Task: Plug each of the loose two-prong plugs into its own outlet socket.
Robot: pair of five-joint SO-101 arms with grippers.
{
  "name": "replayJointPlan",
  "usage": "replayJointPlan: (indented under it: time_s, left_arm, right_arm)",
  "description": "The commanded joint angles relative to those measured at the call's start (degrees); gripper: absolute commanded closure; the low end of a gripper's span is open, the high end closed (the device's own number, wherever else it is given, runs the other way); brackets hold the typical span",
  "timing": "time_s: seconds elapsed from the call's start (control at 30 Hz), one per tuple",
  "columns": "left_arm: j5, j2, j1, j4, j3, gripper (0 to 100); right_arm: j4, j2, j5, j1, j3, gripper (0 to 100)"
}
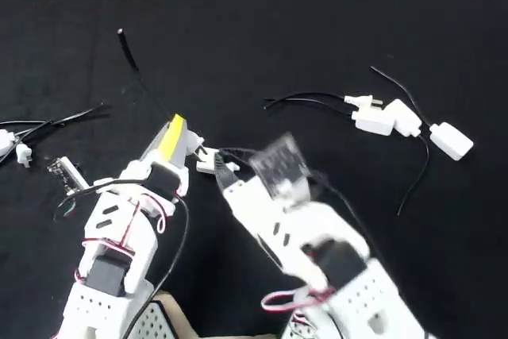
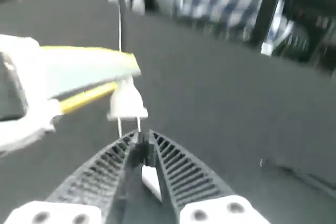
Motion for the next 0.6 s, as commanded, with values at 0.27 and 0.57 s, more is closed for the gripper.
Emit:
replayJointPlan:
  time_s: [0.27, 0.57]
  left_arm:
    - [0.18, -0.88, -2.86, -2.46, 0.84, 97]
    - [0.00, -0.88, -2.42, -2.46, 0.84, 97]
  right_arm:
    - [5.80, 25.10, -1.14, -7.12, -20.53, 98.7]
    - [8.09, 23.52, -1.41, -6.95, -20.53, 98.7]
